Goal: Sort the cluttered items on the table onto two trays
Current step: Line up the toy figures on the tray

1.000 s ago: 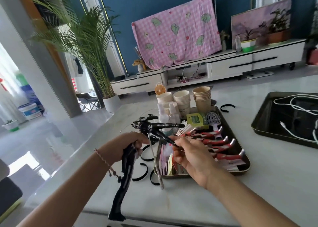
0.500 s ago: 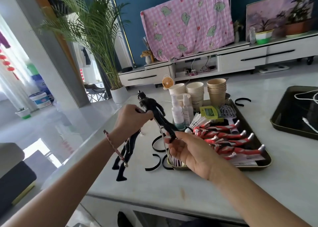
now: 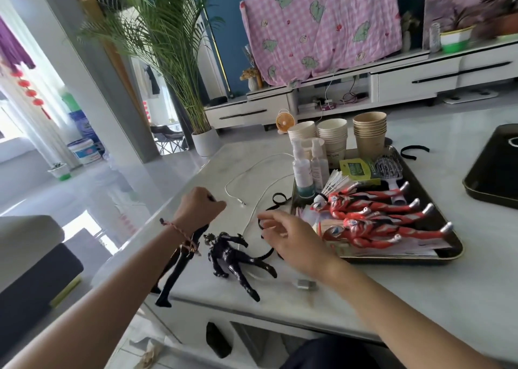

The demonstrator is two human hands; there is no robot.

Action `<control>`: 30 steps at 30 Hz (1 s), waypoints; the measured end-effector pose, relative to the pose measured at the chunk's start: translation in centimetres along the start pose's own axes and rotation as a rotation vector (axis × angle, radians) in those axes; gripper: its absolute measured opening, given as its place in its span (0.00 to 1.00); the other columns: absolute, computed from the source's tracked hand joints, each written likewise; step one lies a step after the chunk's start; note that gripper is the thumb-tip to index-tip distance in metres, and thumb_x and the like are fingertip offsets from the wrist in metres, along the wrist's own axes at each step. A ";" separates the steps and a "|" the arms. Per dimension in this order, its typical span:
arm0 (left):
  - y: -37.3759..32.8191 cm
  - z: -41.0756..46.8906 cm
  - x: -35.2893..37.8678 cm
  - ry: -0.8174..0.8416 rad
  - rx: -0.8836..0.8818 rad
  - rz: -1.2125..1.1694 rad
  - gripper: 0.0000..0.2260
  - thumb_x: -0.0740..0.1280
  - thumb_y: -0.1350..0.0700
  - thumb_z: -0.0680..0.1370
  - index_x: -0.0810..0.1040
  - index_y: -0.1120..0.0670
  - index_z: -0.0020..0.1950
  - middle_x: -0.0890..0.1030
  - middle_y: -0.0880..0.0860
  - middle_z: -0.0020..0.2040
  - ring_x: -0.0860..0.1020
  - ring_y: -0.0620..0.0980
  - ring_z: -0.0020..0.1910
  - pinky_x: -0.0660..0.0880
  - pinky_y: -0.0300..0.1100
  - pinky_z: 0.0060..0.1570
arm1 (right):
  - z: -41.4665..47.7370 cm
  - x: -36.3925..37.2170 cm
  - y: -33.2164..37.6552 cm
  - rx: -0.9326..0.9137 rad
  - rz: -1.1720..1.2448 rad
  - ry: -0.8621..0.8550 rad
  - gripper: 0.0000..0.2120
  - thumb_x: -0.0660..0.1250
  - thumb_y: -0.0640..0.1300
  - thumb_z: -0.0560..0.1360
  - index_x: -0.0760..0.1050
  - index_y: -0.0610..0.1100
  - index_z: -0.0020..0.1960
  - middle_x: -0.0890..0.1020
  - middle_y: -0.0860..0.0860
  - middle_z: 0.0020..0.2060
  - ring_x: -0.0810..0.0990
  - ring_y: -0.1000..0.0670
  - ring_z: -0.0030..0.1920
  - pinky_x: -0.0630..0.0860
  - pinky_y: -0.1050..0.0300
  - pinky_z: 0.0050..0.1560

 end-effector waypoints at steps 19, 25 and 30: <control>0.2 -2.8 -3.1 0.267 -0.216 -1.372 0.12 0.60 0.59 0.78 0.65 0.53 0.34 0.63 0.46 0.18 0.68 0.44 0.20 0.70 0.33 0.27 | 0.3 4.3 0.3 0.275 0.309 0.111 0.06 0.67 0.43 0.76 0.75 0.39 0.47 0.77 0.45 0.38 0.76 0.51 0.36 0.77 0.61 0.40; -9.5 -4.4 -1.3 0.407 -0.040 -1.783 0.14 0.59 0.59 0.77 0.67 0.55 0.30 0.63 0.46 0.18 0.67 0.43 0.21 0.72 0.33 0.29 | -5.0 0.0 2.1 0.361 0.819 0.264 0.12 0.71 0.42 0.65 0.80 0.38 0.47 0.82 0.45 0.39 0.78 0.51 0.35 0.74 0.61 0.34; -16.9 -4.7 2.2 0.492 -0.044 -1.764 0.14 0.60 0.49 0.79 0.69 0.55 0.36 0.72 0.49 0.26 0.72 0.46 0.30 0.73 0.39 0.39 | -6.7 -6.2 0.6 0.430 0.982 0.093 0.05 0.67 0.33 0.64 0.81 0.35 0.39 0.81 0.44 0.34 0.79 0.50 0.31 0.78 0.58 0.29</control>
Point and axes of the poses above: each hand's wrist, its own z-axis towards the middle knuckle, its own x-axis out of the palm, y = z × x, the point moved 10 cm from there along z, towards the middle knuckle
